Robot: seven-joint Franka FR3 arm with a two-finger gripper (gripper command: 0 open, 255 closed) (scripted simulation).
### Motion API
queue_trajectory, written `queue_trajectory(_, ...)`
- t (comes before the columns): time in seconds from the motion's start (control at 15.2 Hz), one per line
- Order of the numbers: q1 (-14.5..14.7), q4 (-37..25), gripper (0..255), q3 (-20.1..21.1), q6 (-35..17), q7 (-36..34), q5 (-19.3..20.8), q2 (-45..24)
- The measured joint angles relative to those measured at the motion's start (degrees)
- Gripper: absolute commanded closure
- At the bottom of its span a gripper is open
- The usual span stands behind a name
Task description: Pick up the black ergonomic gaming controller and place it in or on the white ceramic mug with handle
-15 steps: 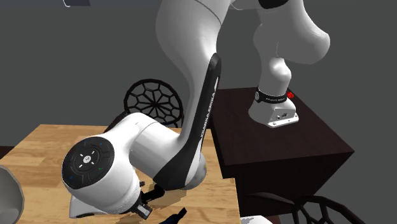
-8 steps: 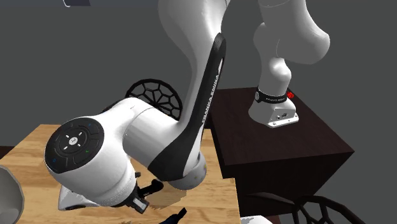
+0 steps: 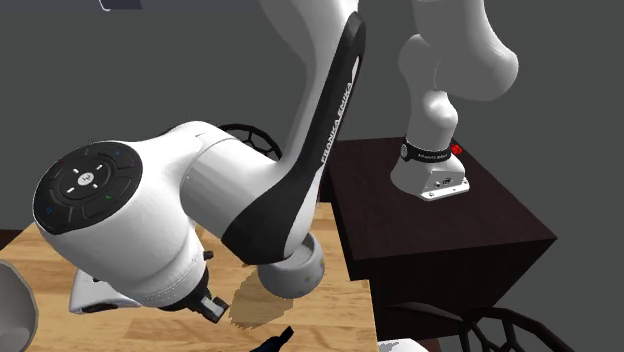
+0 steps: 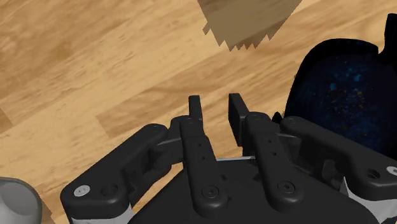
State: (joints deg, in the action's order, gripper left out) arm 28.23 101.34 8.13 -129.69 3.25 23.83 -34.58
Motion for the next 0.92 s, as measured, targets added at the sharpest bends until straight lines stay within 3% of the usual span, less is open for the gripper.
queue_trajectory(0.26, -0.2, 0.0, 255, 0.4, 1.9, 0.7, -0.7, 1.9)
queue_trajectory(0.33, -0.2, 0.0, 0, 0.4, 1.9, 0.7, -0.7, 2.0)
queue_trajectory(0.53, -0.6, 2.7, 0, 0.4, 2.0, -0.5, -1.4, 4.3)
queue_trajectory(0.92, -1.4, 15.8, 0, 0.6, 3.1, -7.2, -5.5, 16.1)
